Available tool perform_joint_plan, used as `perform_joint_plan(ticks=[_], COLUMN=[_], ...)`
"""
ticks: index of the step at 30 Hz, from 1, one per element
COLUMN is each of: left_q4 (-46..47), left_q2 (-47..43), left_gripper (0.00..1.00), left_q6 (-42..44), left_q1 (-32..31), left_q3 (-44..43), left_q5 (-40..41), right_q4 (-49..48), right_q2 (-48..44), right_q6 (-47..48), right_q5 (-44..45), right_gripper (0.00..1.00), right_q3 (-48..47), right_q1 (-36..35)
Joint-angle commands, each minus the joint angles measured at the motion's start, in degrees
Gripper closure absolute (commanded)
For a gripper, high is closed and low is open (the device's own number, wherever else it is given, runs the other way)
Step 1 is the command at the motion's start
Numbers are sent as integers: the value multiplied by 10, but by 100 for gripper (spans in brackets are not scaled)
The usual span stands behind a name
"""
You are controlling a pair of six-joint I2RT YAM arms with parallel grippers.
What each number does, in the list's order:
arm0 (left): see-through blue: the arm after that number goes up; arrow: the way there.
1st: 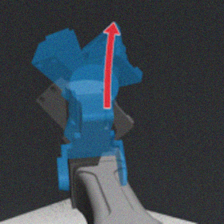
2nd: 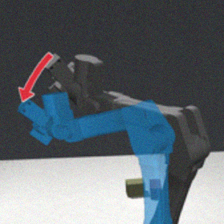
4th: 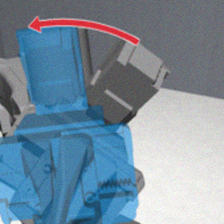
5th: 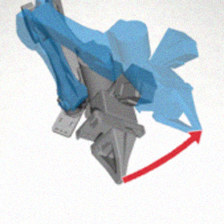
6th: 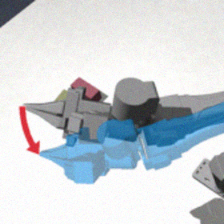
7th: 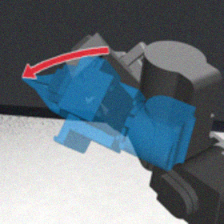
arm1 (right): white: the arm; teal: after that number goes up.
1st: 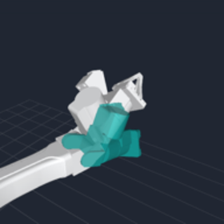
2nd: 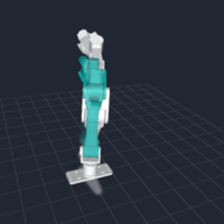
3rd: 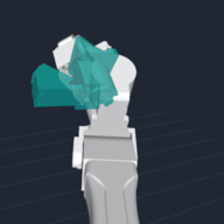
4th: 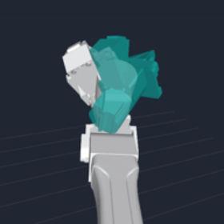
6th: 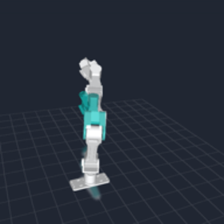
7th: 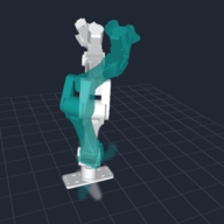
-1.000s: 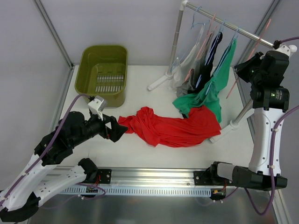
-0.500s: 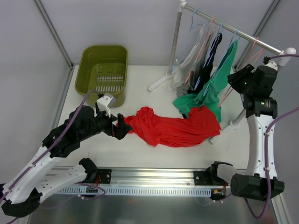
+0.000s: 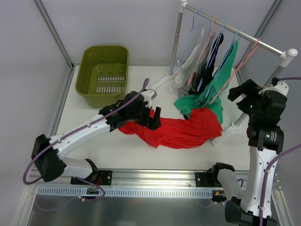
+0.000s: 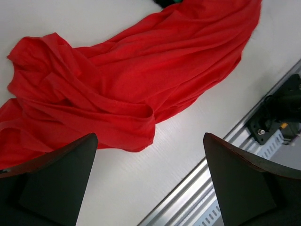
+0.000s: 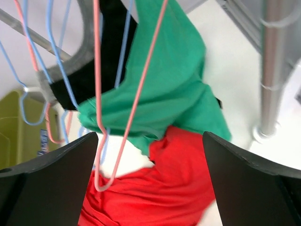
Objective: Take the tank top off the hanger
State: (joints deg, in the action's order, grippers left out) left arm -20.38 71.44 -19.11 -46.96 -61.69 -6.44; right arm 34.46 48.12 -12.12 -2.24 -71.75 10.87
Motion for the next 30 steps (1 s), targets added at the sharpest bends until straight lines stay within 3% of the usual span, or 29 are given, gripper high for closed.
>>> perform_joint_plan(ticks=[1, 4, 7, 14, 17, 24, 26, 28, 30], left_q4=[47, 52, 53, 58, 59, 58, 59, 59, 61], left_q2=[89, 178, 260, 380, 422, 490, 496, 499, 496], left_gripper=[1, 1, 1, 1, 1, 1, 2, 51, 75], left_q6=[1, 29, 73, 163, 199, 188, 150, 121, 109], left_q1=[-48, -92, -140, -154, -160, -164, -167, -175, -187], left_q3=[-50, -93, -142, -217, -229, -208, -200, -186, -166], left_q5=[34, 90, 119, 132, 146, 88, 66, 65, 67], right_q4=[85, 126, 151, 167, 167, 156, 150, 149, 149], right_q2=[-49, -128, -192, -253, -265, -291, -296, -303, -307], right_q6=[68, 100, 116, 116, 115, 117, 117, 117, 129], right_q5=[70, 127, 119, -78, -106, -137, -140, -132, -118], right_gripper=[1, 1, 1, 1, 0, 0, 0, 1, 1], right_q3=[13, 20, 8, -3, -3, 6, 7, 6, 3], right_q1=[6, 6, 6, 1, -3, -8, -8, -8, -8])
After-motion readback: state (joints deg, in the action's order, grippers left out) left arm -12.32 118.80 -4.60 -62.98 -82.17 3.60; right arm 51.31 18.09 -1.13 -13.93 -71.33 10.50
